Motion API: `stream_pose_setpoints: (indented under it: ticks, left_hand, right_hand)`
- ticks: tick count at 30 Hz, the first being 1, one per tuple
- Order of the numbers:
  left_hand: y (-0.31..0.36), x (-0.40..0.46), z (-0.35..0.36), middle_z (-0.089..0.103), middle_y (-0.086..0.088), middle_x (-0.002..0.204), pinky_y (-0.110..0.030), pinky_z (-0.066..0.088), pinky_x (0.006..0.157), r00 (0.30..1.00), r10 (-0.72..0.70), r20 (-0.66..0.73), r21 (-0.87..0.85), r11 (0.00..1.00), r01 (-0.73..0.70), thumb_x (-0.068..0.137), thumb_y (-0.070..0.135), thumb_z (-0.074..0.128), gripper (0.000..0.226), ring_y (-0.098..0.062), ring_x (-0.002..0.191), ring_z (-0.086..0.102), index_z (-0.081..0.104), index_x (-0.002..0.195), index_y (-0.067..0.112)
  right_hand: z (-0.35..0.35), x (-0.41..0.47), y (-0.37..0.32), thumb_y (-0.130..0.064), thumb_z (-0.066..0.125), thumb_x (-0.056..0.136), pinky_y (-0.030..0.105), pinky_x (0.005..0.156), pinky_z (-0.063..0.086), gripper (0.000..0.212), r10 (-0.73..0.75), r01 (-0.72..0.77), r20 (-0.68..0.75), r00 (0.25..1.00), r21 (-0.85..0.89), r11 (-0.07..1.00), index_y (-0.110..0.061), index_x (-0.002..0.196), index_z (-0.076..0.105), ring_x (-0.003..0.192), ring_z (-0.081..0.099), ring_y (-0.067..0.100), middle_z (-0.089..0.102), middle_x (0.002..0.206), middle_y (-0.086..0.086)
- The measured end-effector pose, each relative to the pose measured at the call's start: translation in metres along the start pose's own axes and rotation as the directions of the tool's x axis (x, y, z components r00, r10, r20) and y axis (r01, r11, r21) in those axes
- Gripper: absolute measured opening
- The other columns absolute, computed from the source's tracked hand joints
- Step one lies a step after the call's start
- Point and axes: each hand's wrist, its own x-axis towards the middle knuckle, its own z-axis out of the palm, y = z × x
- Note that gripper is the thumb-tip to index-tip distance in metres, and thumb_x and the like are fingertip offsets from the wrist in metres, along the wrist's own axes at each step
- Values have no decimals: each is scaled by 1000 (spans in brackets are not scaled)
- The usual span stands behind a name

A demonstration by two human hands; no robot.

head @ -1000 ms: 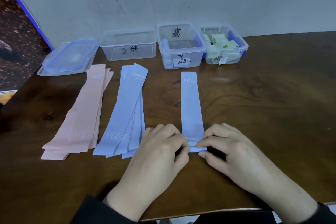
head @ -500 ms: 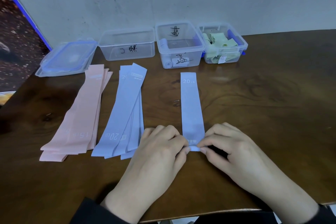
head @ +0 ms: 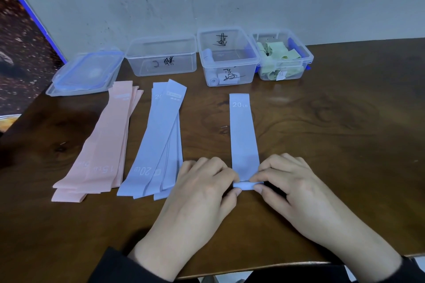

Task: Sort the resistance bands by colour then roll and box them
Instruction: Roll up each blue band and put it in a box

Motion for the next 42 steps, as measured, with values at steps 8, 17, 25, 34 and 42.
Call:
stream_pose_setpoints:
  ticks: [8,17,25,34,42]
  left_hand:
    - [-1,1,2,55,13,92,-34,47,77,1000,4,-22,18,1000,-3,94,26,66,7,-8,86,51,72,98,29]
    - [-1,0,4,57,16,100,-30,46,84,1000,-22,-4,1,1000,22,91,32,67,17,-6,94,50,66,108,30]
    - [0,0,3,56,15,99,-30,45,83,1000,-28,-6,9,1000,28,97,28,60,11,-7,92,51,66,105,29]
    - [-1,2,8,60,10,101,-33,50,77,997,-44,-61,24,999,45,94,28,64,25,-10,92,56,68,118,23]
    - [-1,2,6,54,14,100,-33,49,77,1000,-26,-16,16,1000,27,91,31,68,19,-8,91,50,65,109,30]
  right_hand:
    - [-1,1,-2,-44,54,95,34,87,47,22,42,-41,-10,999,30,999,-32,100,71,95,57,8,58,100,-21]
    - [1,1,0,-43,52,98,31,85,46,26,28,-28,-16,999,-15,999,-29,103,73,94,54,6,57,101,-20]
    - [0,1,-2,-42,53,97,33,86,46,21,44,-43,-49,998,24,999,-32,100,71,93,56,5,58,97,-22]
    - [3,2,1,-41,65,90,40,79,52,28,60,-61,-55,997,-20,998,-26,110,77,93,55,8,59,101,-17]
    - [4,1,0,-37,55,97,35,82,47,26,44,-47,-47,998,-54,997,-27,109,76,95,53,7,56,102,-17]
